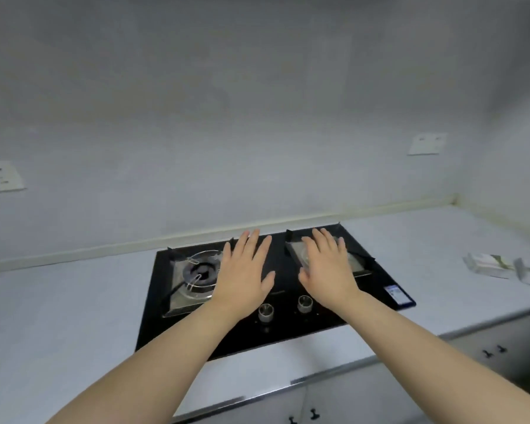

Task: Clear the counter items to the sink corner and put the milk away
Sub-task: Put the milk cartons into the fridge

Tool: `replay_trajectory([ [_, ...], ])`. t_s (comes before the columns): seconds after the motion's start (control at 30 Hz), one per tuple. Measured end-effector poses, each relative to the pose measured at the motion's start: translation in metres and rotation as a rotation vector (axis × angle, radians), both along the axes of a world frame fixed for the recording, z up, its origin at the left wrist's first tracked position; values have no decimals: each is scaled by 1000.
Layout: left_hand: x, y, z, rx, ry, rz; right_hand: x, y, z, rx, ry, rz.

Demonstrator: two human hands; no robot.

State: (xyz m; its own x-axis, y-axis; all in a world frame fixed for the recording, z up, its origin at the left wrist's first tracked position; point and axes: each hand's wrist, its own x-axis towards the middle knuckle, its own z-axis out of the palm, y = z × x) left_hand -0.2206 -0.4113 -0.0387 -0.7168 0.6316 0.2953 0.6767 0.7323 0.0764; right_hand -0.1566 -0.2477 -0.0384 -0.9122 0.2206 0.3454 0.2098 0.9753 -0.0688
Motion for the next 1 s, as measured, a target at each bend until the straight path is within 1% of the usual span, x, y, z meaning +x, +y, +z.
replay_trajectory([
  [0.13, 25, 92, 0, 55, -50, -127, 49, 84, 1, 4, 0, -134],
  [0.23, 42, 157, 1, 54, -55, -223, 80, 140, 0, -4, 6, -255],
  [0.3, 45, 171, 2, 57, -66, -255, 85, 153, -1, -9, -16, -281],
  [0.47, 50, 250, -1, 55, -73, -390, 105, 216, -1, -30, -41, -403],
  [0.63, 43, 335, -2, 53, -77, -509, 111, 289, 5, -3, -55, -495],
  [0.77, 32, 395, 1, 65, -120, -567, 111, 342, 16, 48, -79, -557],
  [0.9, 32, 461, 0, 126, -221, -642, 131, 402, 28, 87, -87, -643],
  [1.0, 50, 507, -8, 169, -344, -679, 171, 442, 33, 136, -125, -715],
])
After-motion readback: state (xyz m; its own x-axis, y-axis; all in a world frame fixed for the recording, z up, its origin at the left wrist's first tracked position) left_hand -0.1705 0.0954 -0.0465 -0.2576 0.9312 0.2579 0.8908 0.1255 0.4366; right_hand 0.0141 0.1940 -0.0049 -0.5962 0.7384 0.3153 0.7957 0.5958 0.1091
